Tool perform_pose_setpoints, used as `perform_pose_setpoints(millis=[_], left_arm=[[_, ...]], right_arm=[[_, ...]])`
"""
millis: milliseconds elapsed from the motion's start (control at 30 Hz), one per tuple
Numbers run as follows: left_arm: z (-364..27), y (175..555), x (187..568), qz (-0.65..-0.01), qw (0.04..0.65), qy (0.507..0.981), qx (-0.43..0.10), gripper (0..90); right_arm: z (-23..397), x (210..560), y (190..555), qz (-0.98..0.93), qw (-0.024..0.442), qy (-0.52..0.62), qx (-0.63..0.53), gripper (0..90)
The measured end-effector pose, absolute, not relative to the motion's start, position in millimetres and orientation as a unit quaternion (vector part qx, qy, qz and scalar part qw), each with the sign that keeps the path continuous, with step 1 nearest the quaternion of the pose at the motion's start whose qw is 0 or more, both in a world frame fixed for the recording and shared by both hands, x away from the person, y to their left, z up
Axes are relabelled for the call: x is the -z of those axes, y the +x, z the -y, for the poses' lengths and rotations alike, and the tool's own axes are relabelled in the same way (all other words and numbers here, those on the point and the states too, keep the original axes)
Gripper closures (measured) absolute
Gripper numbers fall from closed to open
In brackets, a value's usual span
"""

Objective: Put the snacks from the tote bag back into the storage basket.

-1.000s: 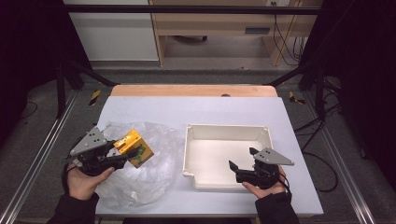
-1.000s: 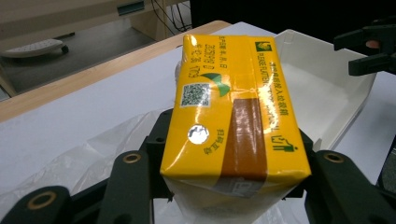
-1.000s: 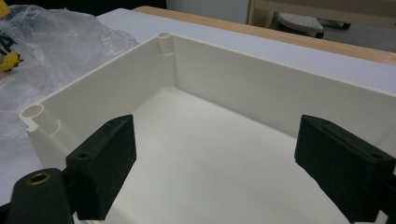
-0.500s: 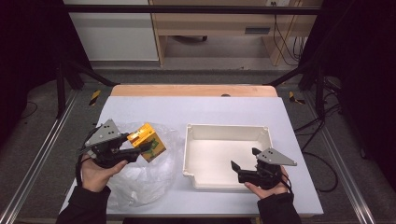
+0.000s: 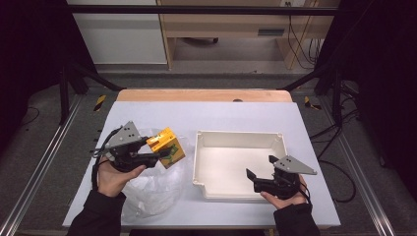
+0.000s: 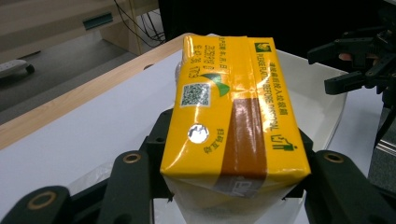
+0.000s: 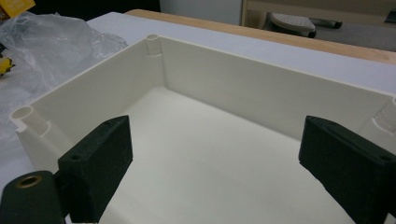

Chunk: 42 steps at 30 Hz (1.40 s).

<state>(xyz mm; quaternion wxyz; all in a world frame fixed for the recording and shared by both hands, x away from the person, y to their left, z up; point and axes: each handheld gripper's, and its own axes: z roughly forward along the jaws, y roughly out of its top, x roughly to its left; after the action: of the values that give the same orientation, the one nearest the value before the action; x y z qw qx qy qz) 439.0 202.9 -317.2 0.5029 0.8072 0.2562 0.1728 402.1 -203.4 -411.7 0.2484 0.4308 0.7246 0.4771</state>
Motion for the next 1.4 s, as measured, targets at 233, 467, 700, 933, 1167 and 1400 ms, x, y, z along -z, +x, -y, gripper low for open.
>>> perform_pose_setpoints(millis=[233, 467, 700, 933, 1167, 1400], left_arm=[[-190.6, 442.8, 313.6, -0.236, 0.503, 0.815, -0.165, 50.8], [-176.1, 446.7, 312.3, -0.215, 0.499, 0.824, -0.157, 50.8], [-162.0, 451.2, 312.9, -0.198, 0.494, 0.834, -0.147, 50.7], [-147.5, 455.7, 315.2, -0.18, 0.49, 0.841, -0.138, 50.7], [-134.1, 462.3, 320.8, -0.166, 0.484, 0.85, -0.128, 50.7], [-122.5, 466.7, 325.6, -0.144, 0.478, 0.859, -0.113, 50.8]], right_arm=[[205.8, 411.0, 402.5, -0.723, 0.251, 0.431, -0.478, 10.0], [208.1, 410.8, 402.8, -0.721, 0.252, 0.434, -0.478, 10.0], [208.3, 411.0, 403.4, -0.722, 0.252, 0.433, -0.477, 9.9], [208.3, 411.5, 403.6, -0.723, 0.253, 0.431, -0.477, 9.9], [208.2, 411.6, 404.0, -0.722, 0.255, 0.431, -0.477, 9.9], [208.4, 412.4, 404.5, -0.724, 0.255, 0.429, -0.476, 9.9]])
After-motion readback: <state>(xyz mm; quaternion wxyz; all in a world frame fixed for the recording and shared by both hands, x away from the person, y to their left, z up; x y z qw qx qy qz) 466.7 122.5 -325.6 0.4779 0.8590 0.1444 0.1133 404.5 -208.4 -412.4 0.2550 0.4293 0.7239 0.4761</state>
